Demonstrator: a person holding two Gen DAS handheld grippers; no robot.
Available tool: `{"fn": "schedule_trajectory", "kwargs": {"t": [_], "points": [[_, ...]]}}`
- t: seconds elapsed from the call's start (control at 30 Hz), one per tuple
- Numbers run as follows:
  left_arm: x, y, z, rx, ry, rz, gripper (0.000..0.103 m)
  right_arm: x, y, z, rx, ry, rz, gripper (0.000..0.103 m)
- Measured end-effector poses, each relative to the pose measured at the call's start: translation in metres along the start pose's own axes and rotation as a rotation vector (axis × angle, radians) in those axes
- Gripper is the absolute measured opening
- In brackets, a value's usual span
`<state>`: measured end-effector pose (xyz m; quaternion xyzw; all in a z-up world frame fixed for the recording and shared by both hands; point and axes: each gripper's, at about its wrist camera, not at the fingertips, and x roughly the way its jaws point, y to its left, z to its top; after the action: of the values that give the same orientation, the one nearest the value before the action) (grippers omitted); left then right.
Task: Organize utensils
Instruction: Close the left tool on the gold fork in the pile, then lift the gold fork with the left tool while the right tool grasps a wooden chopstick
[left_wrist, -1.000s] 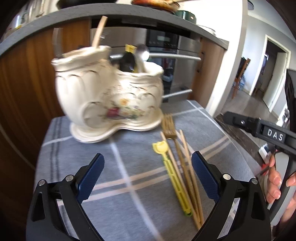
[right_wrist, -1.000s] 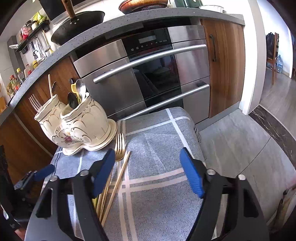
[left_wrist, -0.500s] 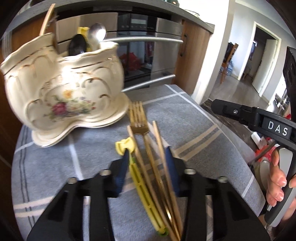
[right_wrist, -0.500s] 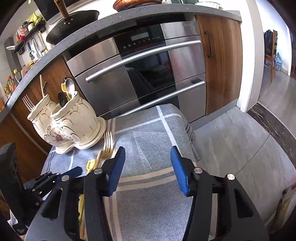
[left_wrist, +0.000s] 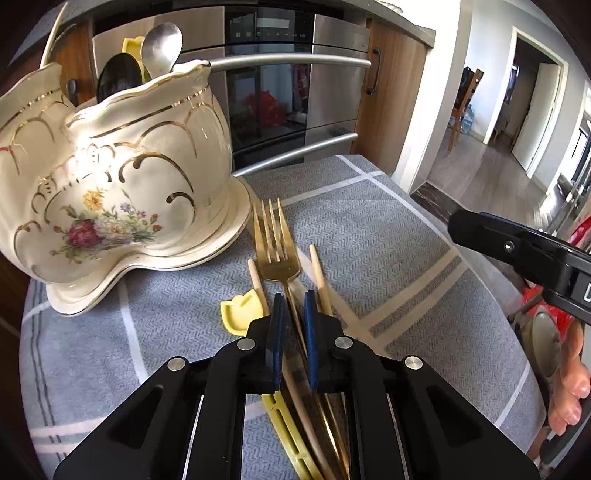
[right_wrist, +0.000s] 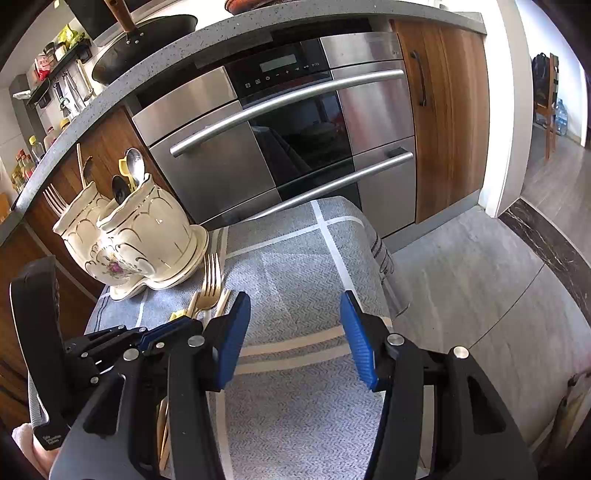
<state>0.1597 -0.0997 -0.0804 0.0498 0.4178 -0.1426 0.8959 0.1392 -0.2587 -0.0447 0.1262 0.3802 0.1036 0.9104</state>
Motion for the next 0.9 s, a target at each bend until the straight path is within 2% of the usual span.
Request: {"fn": "schedule_trajectory", "kwargs": {"t": [0.4,0.6,0.77,0.9], "points": [[0.007,-0.005,0.008,0.042,0.043,0.036,0.01,-0.001,-0.001,-0.001,-0.001,0.0,0.012,0.051],[-0.004,0.008,0.007,-0.027,-0.003,-0.032,0.006,-0.004,0.003,-0.001,-0.008,-0.005,0.016,0.051],[-0.038,0.022,0.004,-0.079,-0.096,-0.099,0.006,-0.002,0.009,-0.001,-0.026,0.003,0.014,0.051],[-0.066,0.029,-0.001,-0.09,-0.155,-0.114,0.006,0.003,0.022,-0.005,-0.056,0.026,0.026,0.048]]}}
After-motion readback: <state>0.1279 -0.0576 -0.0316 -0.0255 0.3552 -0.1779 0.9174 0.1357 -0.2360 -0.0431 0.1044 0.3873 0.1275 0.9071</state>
